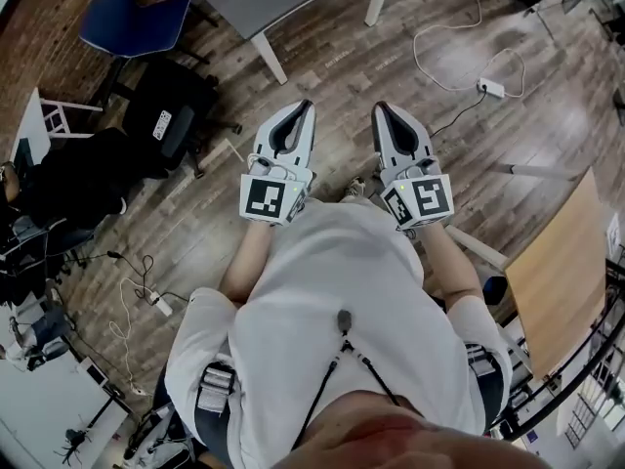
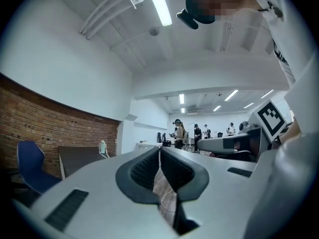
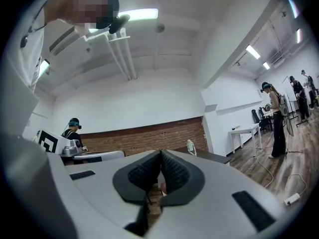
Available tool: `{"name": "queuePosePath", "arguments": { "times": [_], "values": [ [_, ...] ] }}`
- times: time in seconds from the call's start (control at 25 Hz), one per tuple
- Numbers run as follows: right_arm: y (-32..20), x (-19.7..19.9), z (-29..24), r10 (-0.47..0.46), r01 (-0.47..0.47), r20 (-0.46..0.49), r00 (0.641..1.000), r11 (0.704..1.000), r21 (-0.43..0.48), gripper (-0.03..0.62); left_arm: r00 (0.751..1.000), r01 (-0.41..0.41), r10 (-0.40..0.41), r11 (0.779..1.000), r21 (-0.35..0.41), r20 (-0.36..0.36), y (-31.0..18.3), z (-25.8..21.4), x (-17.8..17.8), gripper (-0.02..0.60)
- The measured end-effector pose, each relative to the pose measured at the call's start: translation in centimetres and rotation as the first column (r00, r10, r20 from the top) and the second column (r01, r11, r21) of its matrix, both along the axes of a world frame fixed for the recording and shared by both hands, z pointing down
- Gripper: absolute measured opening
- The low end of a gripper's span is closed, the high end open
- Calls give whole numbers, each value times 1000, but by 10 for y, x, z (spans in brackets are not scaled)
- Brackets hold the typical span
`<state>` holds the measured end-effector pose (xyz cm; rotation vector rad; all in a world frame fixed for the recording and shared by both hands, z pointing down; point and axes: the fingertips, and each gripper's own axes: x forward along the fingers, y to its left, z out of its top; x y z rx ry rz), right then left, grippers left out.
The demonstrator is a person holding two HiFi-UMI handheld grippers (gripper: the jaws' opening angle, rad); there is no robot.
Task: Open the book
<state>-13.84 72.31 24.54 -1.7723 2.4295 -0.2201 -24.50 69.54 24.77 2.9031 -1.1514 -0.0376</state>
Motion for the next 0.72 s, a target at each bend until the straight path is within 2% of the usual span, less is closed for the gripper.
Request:
{"name": "queuePosePath", "arguments": {
  "times": [0.28, 0.48, 0.72],
  "values": [
    [7, 47, 0, -68, 68, -19, 998, 998, 15, 36, 999, 34, -34, 999, 6, 1, 3, 1, 61, 29],
    [22, 74, 2, -107, 108, -50, 993, 994, 17, 37, 1000, 16, -16, 1000, -5, 10, 20, 5, 98, 29],
    [14, 96, 3, -118, 118, -29, 993, 993, 6, 37, 1000, 29, -29, 1000, -5, 12, 9, 0, 119, 29]
  ]
}}
